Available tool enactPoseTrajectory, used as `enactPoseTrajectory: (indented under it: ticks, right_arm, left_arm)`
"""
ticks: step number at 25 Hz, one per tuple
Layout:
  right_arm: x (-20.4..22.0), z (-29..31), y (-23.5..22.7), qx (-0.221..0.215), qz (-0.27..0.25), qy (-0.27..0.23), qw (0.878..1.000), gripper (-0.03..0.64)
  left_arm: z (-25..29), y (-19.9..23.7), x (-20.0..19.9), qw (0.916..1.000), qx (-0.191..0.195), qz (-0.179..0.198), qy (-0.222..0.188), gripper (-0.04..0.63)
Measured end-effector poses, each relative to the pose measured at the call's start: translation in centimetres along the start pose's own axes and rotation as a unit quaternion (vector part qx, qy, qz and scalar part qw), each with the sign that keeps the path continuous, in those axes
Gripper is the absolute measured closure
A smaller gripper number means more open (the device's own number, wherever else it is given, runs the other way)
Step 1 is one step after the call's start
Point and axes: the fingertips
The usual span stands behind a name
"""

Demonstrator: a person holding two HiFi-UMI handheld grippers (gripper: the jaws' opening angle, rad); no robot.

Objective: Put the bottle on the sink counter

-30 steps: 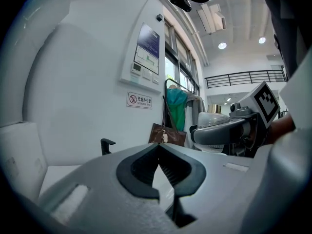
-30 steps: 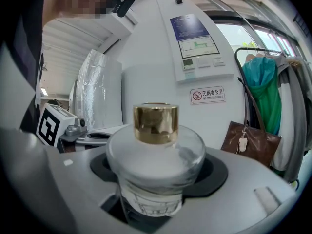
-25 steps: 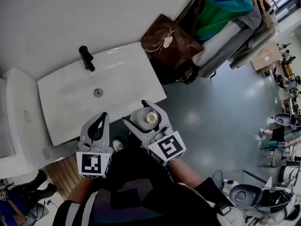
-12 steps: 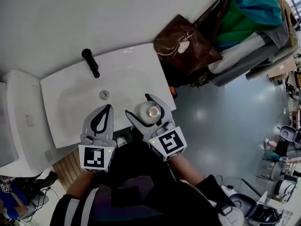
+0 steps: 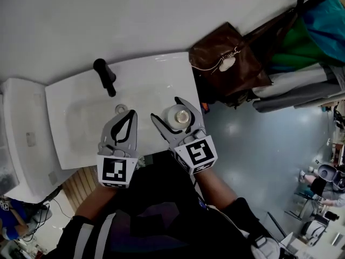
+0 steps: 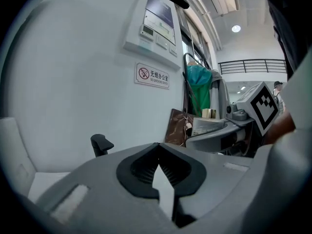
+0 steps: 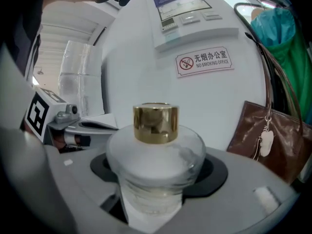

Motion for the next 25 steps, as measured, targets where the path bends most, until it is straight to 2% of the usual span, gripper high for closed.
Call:
enactPoseTrajectory:
  ticks: [9,25]
  right_arm:
    - [1.5,5.3,-5.1,0.005,0.012,0.012,1.0,0.281]
    - [6.4,13.4,-12.4,0.026,0.007,0.045,0.999,0.281]
  left_arm:
    - [5.2,1.9,2.9,0.9991,-0.019,-0.002,0.037,0.595]
    - [13.5,2.6,7.2,0.9954,-0.026,-0.014,0.091,0.595]
Point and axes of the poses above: the fingertips, and each gripper's own axes: z forward along the fingers, y to its left, x out of its underside, and after that the axes turned 1 degree about -x, right-handed
